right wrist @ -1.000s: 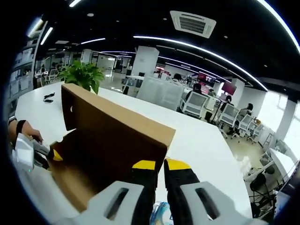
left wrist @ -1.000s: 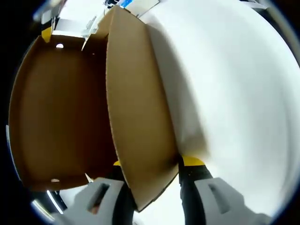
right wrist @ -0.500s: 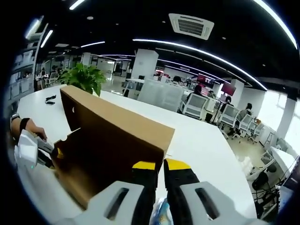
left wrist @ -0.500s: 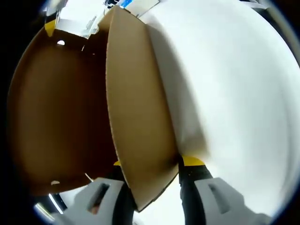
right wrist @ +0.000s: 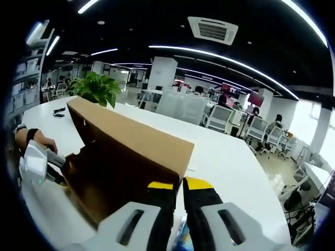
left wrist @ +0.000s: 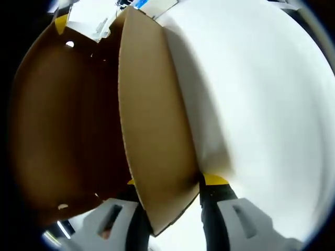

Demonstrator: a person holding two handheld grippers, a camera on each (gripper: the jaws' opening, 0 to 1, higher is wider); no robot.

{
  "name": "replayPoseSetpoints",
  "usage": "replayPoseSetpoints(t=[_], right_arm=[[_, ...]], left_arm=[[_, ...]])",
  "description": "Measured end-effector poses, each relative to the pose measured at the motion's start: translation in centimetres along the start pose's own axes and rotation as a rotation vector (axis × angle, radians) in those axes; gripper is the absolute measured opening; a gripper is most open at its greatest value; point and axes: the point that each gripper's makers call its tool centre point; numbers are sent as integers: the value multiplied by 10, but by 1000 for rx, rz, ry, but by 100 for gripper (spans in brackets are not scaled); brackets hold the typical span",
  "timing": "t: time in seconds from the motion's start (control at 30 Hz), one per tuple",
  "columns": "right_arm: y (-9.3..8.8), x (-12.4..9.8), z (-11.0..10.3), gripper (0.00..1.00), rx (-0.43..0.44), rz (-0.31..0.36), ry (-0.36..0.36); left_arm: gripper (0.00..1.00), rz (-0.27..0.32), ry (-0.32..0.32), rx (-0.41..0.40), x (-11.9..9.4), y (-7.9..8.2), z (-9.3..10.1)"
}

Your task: Operate the shoe box by opening the lid, removing the specified soft item, and placing it in the target area until the item is outside and the box remains undamaged.

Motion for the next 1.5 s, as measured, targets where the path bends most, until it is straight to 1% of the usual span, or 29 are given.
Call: replayPoseSetpoints(t=[0.63, 1.23, 1.5], right_arm=[[-12, -9, -9, 4, 9, 15, 18], [-30, -16, -18, 5, 50, 33, 32], [-35, -16, -21, 7, 43, 29, 36]], left_arm=[[33, -6, 1, -4, 0, 0, 0], [33, -7, 1, -5, 1, 0, -1], [33, -8, 2, -6, 1, 0, 0]])
Point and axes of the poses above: the point that each gripper's makers call its tool centre point, and the gripper's own axes: x roughly forward along the fingers, z roughly to its right, y roughly out of its top, and after that the axes turned 5 degrees about y, right-handed
